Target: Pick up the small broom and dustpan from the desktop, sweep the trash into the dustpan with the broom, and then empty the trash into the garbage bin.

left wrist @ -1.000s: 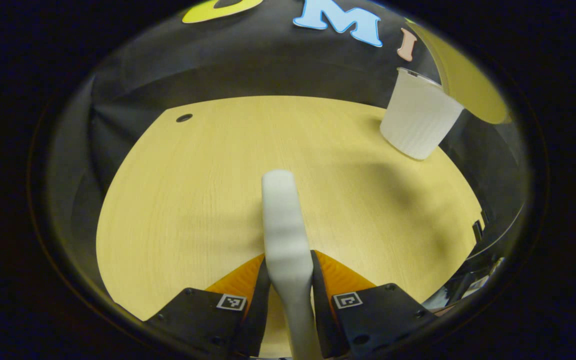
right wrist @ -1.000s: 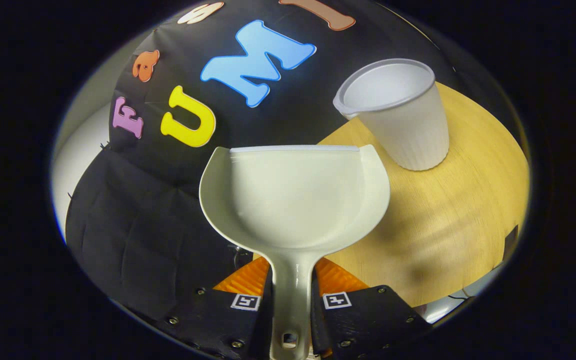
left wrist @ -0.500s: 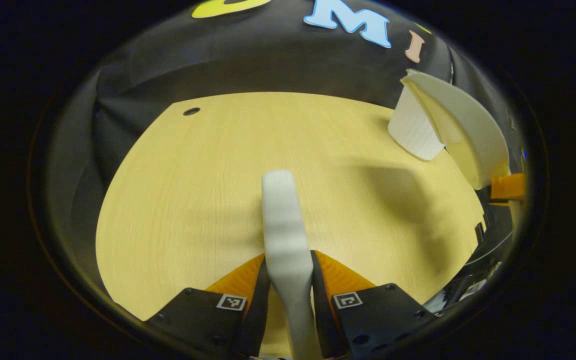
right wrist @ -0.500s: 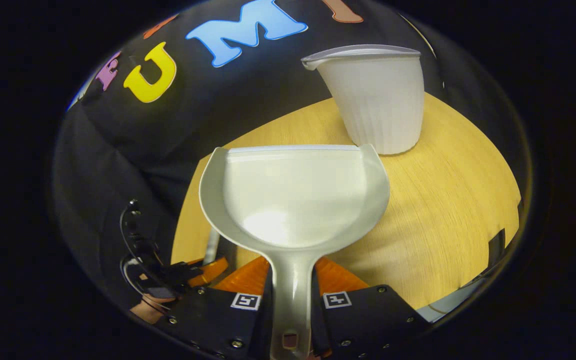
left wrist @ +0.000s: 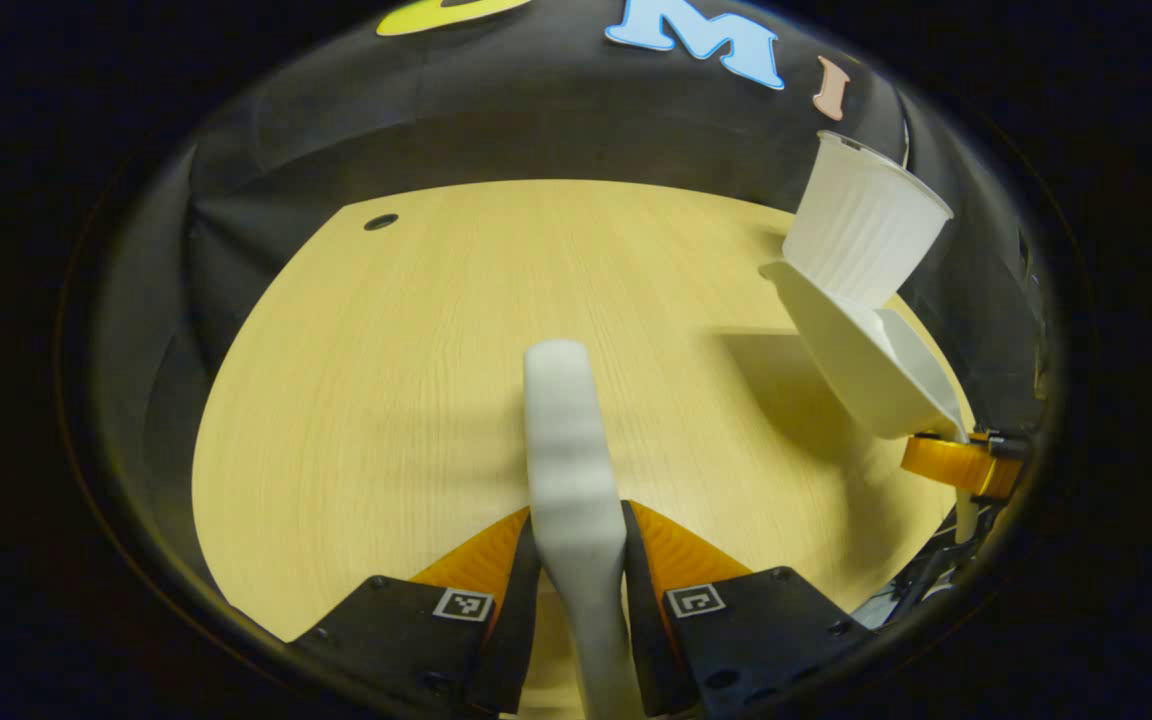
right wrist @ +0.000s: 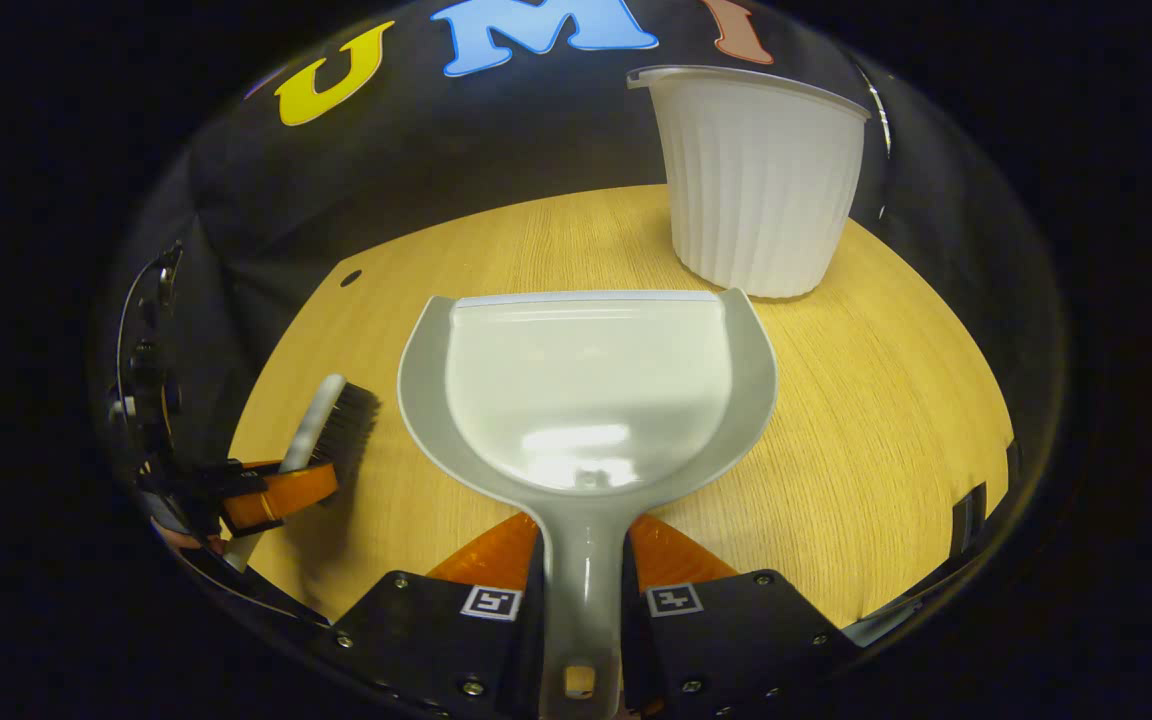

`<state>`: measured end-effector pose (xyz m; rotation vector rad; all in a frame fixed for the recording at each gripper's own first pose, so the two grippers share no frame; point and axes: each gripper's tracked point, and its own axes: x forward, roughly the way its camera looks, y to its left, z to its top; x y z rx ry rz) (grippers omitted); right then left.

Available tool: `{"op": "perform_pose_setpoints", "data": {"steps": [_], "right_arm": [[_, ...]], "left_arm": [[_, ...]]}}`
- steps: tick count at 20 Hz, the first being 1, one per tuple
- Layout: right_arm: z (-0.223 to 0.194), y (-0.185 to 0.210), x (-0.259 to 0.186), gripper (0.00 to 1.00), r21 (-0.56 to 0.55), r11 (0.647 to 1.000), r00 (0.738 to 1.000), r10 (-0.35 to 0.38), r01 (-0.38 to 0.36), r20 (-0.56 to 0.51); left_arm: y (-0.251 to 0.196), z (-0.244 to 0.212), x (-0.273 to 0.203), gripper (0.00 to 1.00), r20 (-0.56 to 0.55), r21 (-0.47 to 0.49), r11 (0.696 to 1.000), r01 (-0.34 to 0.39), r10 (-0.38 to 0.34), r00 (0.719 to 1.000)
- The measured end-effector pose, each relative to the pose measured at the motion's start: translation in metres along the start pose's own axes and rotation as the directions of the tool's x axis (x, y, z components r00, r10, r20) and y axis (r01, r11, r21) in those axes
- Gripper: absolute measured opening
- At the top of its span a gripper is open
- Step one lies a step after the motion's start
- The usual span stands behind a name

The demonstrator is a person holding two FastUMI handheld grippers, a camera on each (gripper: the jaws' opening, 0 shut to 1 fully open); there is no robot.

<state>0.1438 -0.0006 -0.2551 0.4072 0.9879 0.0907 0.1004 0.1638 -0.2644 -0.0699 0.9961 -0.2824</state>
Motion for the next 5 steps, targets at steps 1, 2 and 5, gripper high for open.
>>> {"op": "perform_pose_setpoints", "data": {"steps": [1,2,5], "right_arm": [[-0.0024,-0.0014,-0.0009,0.31,-0.007,1.000,1.000,-0.011,0.011,-0.018],[-0.0046,-0.0013,-0.0012,0.31,-0.013,1.000,0.999,-0.015,0.015,-0.030],[-0.0044,-0.0039,-0.0036,0.31,-0.034,0.999,0.999,-0.026,0.024,-0.047]], "left_arm": [[0.0013,-0.0012,0.0017,0.51,-0.007,0.004,1.000,-0.007,0.007,1.000],[0.0014,-0.0031,0.0021,0.51,-0.016,0.014,1.000,-0.020,0.020,1.000],[-0.0041,-0.0053,0.0022,0.49,-0.023,0.027,0.999,-0.027,0.027,0.999]]}}
